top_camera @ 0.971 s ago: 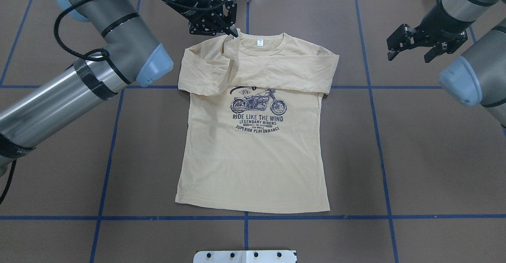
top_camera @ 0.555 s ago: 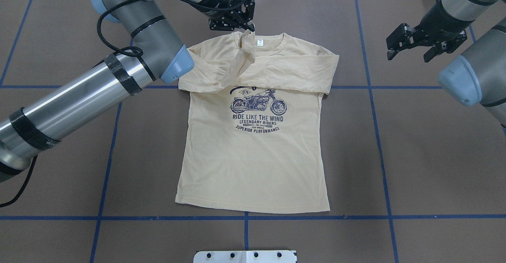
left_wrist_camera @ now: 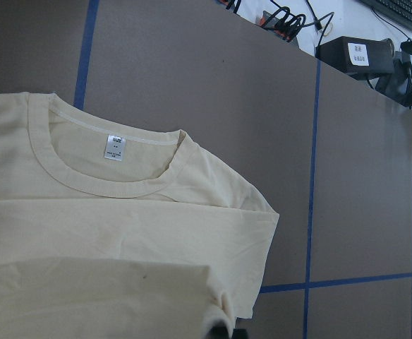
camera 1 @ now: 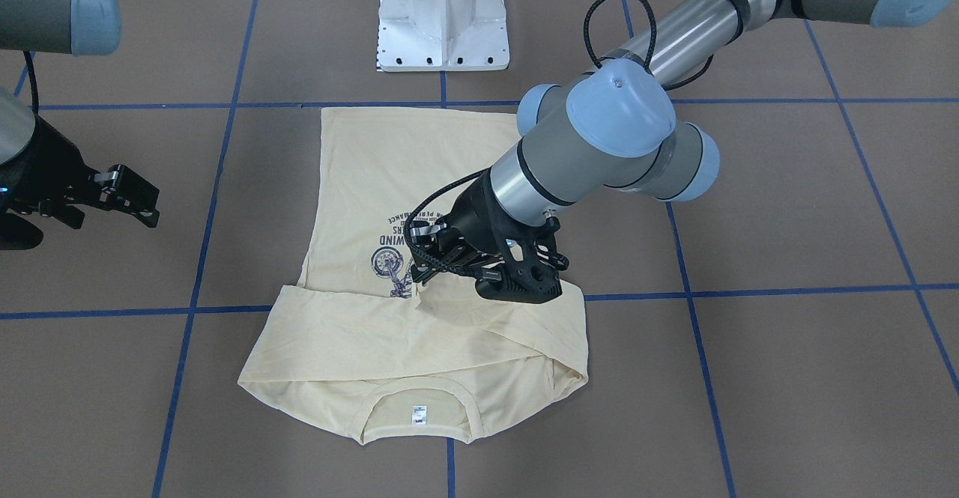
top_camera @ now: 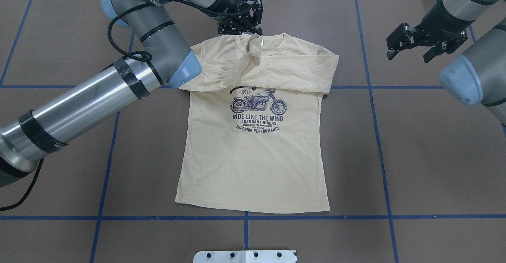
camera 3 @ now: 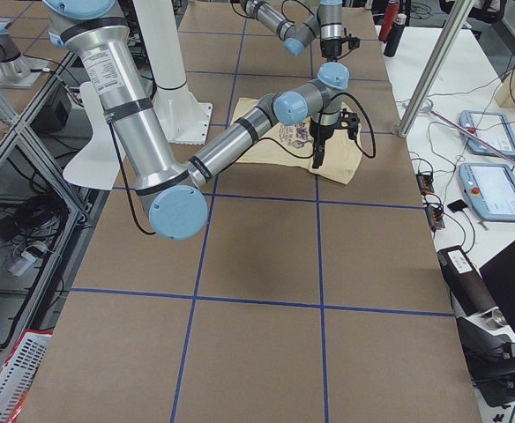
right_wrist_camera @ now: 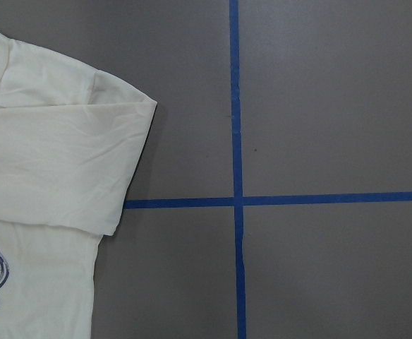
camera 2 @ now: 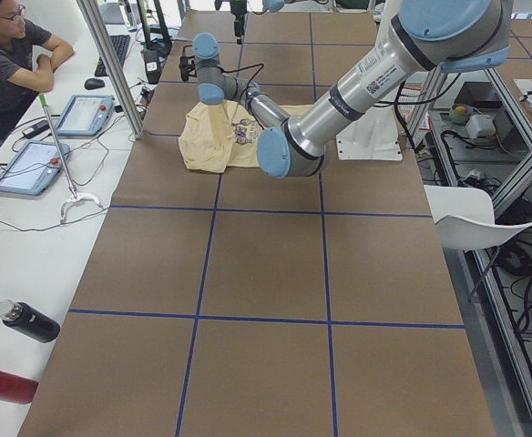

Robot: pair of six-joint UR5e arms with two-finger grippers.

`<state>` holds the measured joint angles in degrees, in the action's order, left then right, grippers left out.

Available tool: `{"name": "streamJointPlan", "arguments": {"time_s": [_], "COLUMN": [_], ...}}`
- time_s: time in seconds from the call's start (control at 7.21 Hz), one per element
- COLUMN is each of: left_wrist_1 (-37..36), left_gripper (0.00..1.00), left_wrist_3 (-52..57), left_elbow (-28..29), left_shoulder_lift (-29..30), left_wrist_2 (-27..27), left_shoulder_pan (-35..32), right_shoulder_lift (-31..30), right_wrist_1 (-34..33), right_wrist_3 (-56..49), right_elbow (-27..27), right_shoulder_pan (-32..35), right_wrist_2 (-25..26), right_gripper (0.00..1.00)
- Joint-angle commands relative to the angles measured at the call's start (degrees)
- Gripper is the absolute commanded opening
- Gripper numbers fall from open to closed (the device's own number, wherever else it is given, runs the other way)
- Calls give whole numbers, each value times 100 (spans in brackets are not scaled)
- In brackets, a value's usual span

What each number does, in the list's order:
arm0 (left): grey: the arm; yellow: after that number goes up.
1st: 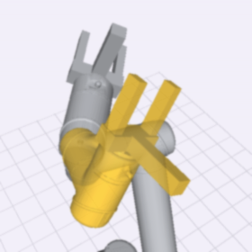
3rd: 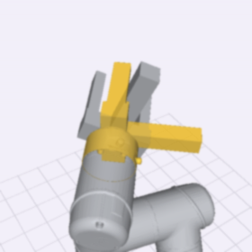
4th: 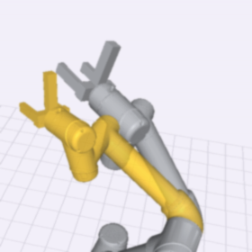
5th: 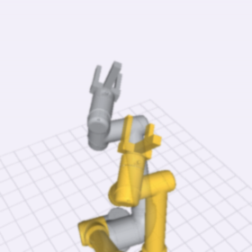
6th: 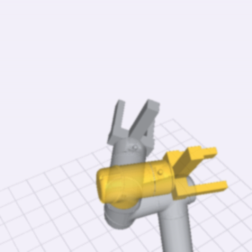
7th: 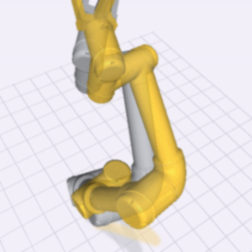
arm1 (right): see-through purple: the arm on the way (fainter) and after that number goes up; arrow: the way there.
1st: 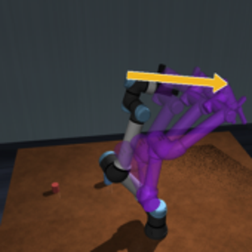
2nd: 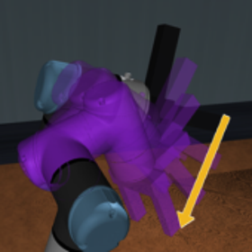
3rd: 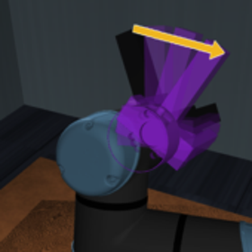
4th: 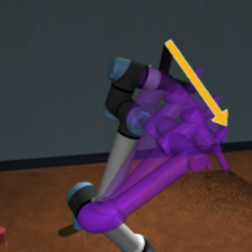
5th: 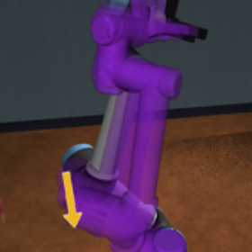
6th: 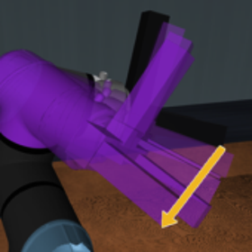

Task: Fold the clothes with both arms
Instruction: 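Lay the sleeve down on the chest and move the left gripper over the shirt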

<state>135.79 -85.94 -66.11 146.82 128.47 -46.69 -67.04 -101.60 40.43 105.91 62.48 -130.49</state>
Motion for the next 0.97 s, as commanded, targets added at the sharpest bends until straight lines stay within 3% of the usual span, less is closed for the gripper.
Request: {"name": "streamJointPlan", "arguments": {"time_s": [0.0,0.28,0.55,0.83], "left_wrist_1": [18,209,544,545], "left_gripper": [0,0,0,0], "left_wrist_3": [-10,-19,-10,-54], "left_elbow": [46,308,826,828], "left_shoulder_lift": [-57,-49,83,127], "left_wrist_2": [-364,-1312,-1544,-1929], "left_shoulder_pan": [386,835,942,1291], "right_shoulder_lift": [-2,7,7,16], "right_wrist_1": [0,0,0,0], "right_wrist_3": [0,0,9,9], "right_elbow": [9,9,0,0], "right_shoulder_pan": [1,1,1,1], "right_wrist_2": [-3,-3,-12,-99], "right_gripper": [100,100,100,100]}}
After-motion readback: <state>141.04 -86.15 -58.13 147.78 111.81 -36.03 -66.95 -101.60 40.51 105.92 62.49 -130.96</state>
